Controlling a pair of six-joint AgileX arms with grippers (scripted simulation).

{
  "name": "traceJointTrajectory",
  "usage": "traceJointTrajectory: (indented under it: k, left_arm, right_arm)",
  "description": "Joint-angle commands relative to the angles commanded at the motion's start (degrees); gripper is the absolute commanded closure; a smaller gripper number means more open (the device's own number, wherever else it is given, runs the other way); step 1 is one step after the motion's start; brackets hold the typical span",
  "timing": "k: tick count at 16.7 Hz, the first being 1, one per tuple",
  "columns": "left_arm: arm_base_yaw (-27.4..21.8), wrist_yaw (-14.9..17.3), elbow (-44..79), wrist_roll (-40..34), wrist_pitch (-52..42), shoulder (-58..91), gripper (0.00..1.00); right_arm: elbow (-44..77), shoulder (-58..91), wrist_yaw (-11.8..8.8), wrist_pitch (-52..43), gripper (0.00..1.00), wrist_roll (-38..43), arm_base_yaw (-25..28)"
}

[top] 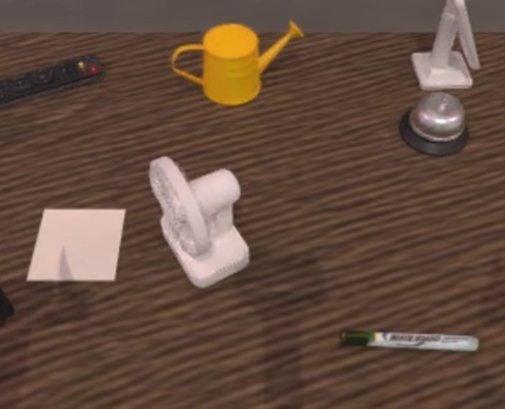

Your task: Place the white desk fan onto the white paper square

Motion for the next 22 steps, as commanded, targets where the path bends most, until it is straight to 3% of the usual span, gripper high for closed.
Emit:
traceJointTrajectory:
  k: [4,8,22]
  left_arm:
    - [-0.6,0.0,1.7,-1.1,-1.7,1.8,0.0]
    - [-3.8,0.0,12.2,-7.2,-11.4,12.5,0.0]
    - [-22.4,0.1,89.6,-45.8,-66.7,91.2,0.0]
  right_arm:
    - [0.0,0.0,0.0,0.0,0.0,0.0,0.0]
    - [0.0,0.0,0.0,0.0,0.0,0.0,0.0]
    - [0.0,0.0,0.0,0.0,0.0,0.0,0.0]
